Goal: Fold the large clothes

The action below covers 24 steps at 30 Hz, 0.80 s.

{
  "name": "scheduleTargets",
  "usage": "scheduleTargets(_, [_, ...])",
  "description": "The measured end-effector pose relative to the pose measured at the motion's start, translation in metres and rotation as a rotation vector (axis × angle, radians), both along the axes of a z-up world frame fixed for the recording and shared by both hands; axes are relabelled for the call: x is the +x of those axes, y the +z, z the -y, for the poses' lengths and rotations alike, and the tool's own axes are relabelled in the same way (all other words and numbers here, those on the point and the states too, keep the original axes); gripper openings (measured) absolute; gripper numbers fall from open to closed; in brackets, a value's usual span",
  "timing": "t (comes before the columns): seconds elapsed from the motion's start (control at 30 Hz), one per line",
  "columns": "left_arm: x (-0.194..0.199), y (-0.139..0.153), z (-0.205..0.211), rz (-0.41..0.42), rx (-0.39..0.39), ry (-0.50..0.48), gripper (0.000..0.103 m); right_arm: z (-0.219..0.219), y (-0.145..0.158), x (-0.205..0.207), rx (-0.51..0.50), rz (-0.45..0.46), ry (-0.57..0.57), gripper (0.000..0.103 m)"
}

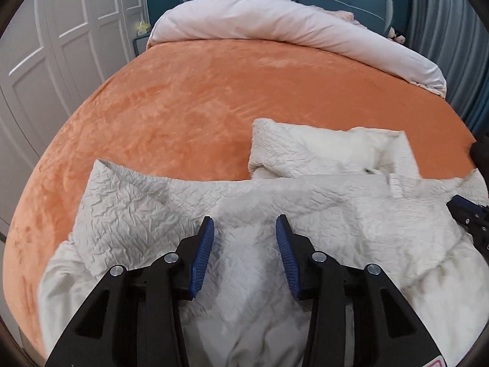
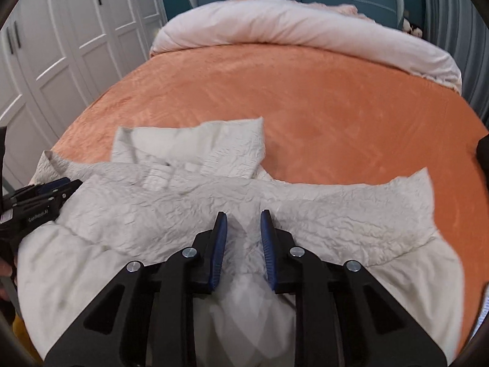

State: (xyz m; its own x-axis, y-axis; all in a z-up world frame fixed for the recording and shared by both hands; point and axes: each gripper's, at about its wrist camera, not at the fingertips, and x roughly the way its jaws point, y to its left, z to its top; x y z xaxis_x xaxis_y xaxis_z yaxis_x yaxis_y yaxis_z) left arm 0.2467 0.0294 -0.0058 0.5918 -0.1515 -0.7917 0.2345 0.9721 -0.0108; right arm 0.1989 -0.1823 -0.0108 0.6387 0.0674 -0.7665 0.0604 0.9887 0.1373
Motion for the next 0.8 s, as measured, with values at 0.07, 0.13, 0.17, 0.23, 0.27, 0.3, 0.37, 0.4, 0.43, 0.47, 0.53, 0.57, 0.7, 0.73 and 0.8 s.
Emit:
scheduleTargets(0.07, [0.007, -0.006, -0.001, -0.003, -0.005, 0.009, 0.044, 0.0, -0.009, 0.008, 0.004, -0.009, -0.002, 0.021])
scheduleTargets(0.13, [0.011, -0.01, 0.0, -0.007, -0.01, 0.017, 0.045, 0.0, -0.019, 0.013, 0.017, -0.017, -0.006, 0.02])
scheduleTargets(0.17, [0.013, -0.014, 0.001, -0.004, -0.009, 0.019, 0.046, 0.001, -0.021, 0.014, 0.022, -0.016, -0.007, 0.02])
scheduleTargets(0.23, [0.017, -0.02, 0.002, 0.002, -0.009, 0.023, 0.046, 0.003, -0.026, 0.015, 0.035, -0.013, -0.01, 0.02])
scheduleTargets(0.27, [0.017, -0.023, 0.002, 0.006, -0.012, 0.025, 0.046, 0.004, -0.029, 0.016, 0.043, -0.011, -0.012, 0.02])
scheduleTargets(0.3, [0.018, -0.026, 0.003, 0.006, -0.013, 0.027, 0.046, 0.004, -0.031, 0.017, 0.05, -0.009, -0.013, 0.02])
scheduleTargets(0.37, [0.02, -0.029, 0.003, 0.003, -0.014, 0.026, 0.047, 0.006, -0.035, 0.016, 0.064, -0.004, -0.017, 0.02])
scheduleTargets(0.4, [0.021, -0.031, 0.003, 0.0, -0.017, 0.026, 0.047, 0.007, -0.037, 0.016, 0.071, -0.002, -0.018, 0.02])
scheduleTargets(0.43, [0.022, -0.033, 0.003, -0.002, -0.022, 0.026, 0.047, 0.007, -0.038, 0.016, 0.074, 0.0, -0.018, 0.02])
scheduleTargets(0.47, [0.022, -0.034, 0.002, -0.004, -0.027, 0.026, 0.047, 0.008, -0.04, 0.017, 0.079, 0.003, -0.019, 0.02])
scheduleTargets(0.53, [0.023, -0.037, 0.002, -0.004, -0.034, 0.028, 0.047, 0.009, -0.043, 0.017, 0.084, 0.007, -0.019, 0.02])
scheduleTargets(0.57, [0.023, -0.038, 0.002, -0.005, -0.035, 0.028, 0.047, 0.01, -0.044, 0.017, 0.085, 0.007, -0.019, 0.02])
scheduleTargets(0.7, [0.024, -0.041, 0.003, -0.003, -0.038, 0.03, 0.047, 0.013, -0.047, 0.016, 0.097, 0.01, -0.018, 0.02])
scheduleTargets(0.73, [0.024, -0.042, 0.003, -0.003, -0.04, 0.03, 0.047, 0.013, -0.047, 0.016, 0.098, 0.011, -0.018, 0.02])
scheduleTargets(0.8, [0.025, -0.043, 0.003, -0.004, -0.044, 0.031, 0.047, 0.014, -0.048, 0.014, 0.094, 0.016, -0.02, 0.02])
